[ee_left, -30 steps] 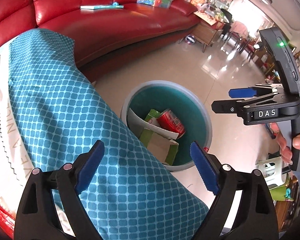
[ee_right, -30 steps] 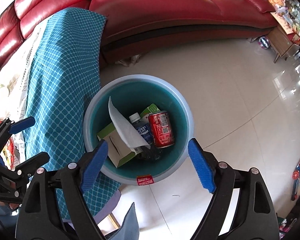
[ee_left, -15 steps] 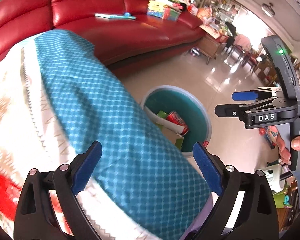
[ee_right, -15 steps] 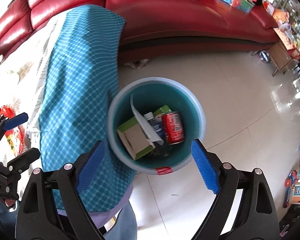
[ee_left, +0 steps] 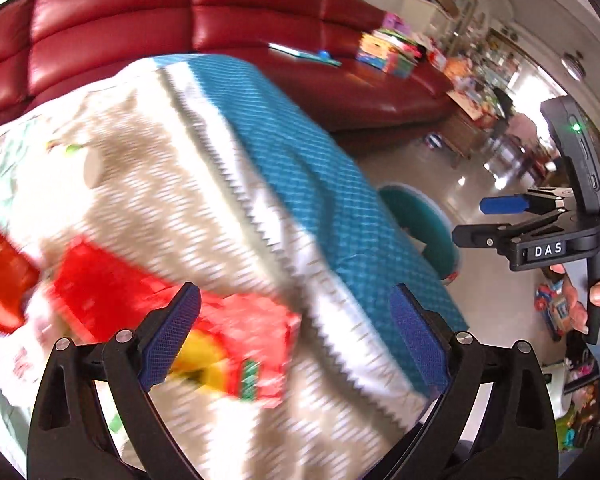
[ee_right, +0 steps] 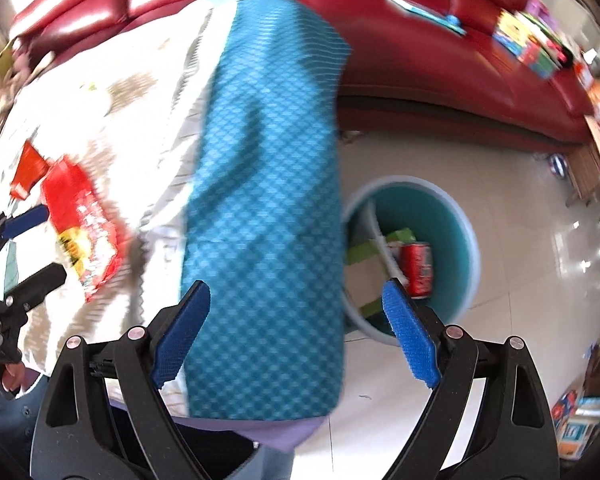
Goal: Collect trash
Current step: 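Move both tools back over the table, then grasp the red-yellow snack bag with the right tool while the left tool grasps the clear plastic bag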
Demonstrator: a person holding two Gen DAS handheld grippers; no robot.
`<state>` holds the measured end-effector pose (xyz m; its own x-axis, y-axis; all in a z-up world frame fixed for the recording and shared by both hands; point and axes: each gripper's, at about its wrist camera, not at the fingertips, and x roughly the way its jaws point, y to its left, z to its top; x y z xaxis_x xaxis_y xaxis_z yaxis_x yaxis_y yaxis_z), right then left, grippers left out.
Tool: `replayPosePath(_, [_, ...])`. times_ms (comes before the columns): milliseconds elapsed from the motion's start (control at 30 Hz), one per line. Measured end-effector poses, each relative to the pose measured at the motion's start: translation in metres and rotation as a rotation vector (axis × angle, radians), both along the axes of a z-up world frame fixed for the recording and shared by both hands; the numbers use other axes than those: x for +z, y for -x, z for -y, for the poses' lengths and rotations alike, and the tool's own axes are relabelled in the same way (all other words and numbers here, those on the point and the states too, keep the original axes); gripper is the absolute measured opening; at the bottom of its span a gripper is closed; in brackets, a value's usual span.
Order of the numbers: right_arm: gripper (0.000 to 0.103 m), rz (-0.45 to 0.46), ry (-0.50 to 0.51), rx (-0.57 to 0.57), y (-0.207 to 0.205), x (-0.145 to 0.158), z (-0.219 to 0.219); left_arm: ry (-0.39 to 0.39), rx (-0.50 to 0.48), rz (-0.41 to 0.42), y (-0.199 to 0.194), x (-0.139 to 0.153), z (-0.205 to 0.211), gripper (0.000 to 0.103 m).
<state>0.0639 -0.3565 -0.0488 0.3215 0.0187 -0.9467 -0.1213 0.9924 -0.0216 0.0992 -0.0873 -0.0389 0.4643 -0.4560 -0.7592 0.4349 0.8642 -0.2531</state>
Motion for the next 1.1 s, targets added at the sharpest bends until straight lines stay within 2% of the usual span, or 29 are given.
replayPosePath(267, [0.084, -0.034, 0.005, 0.165, -0.006, -0.01, -0.089, 0.002, 0.126, -0.008, 0.02, -0.005, -0.093, 0.096])
replayPosePath(633, [0.084, -0.123, 0.017, 0.362, -0.018, -0.047, -0.197, -0.005, 0.286, -0.036, 0.032, -0.017, -0.194, 0.096])
replayPosePath(833, [0.084, -0.166, 0.057, 0.452, -0.023, -0.068, -0.231, 0.009, 0.325, -0.064, 0.025, -0.029, -0.214, 0.096])
replayPosePath(1100, [0.084, -0.186, 0.103, 0.482, -0.039, -0.081, -0.247, 0.023, 0.333, -0.089, 0.012, -0.04, -0.224, 0.096])
